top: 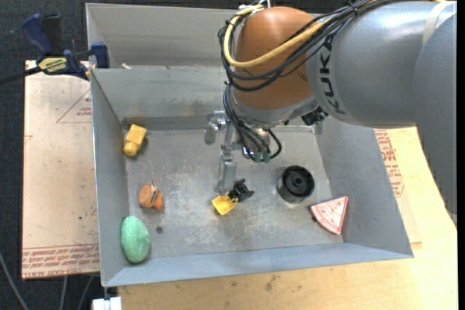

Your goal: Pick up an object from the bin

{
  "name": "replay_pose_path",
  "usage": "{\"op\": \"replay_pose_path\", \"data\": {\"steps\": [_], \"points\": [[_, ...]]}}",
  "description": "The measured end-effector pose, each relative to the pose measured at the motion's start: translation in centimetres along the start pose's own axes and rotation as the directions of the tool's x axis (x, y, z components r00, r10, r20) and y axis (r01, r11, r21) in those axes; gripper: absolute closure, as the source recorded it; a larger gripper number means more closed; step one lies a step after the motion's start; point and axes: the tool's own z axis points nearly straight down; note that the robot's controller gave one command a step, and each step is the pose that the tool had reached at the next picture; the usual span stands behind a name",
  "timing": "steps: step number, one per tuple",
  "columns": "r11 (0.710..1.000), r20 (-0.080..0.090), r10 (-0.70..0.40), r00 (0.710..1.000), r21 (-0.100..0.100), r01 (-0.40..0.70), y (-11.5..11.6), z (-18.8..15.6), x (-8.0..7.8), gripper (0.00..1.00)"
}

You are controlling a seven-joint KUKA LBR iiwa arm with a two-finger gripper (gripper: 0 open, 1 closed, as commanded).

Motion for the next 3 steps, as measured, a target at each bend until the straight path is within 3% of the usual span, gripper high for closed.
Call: {"op": "replay_pose_path", "data": {"steps": [1,2,3], "points": [[1.0,0.007,0.002,1.0,-0.001,-0.002,-0.1,-0.5,-0.2,0.0],[0.999,0.012,-0.055,0.998,-0.002,0.055,-2.1,0.5,3.1,0.0],[0.992,0.003,-0.127,0.992,0.0,0.127,-5.4,0.5,3.7,0.0]]}}
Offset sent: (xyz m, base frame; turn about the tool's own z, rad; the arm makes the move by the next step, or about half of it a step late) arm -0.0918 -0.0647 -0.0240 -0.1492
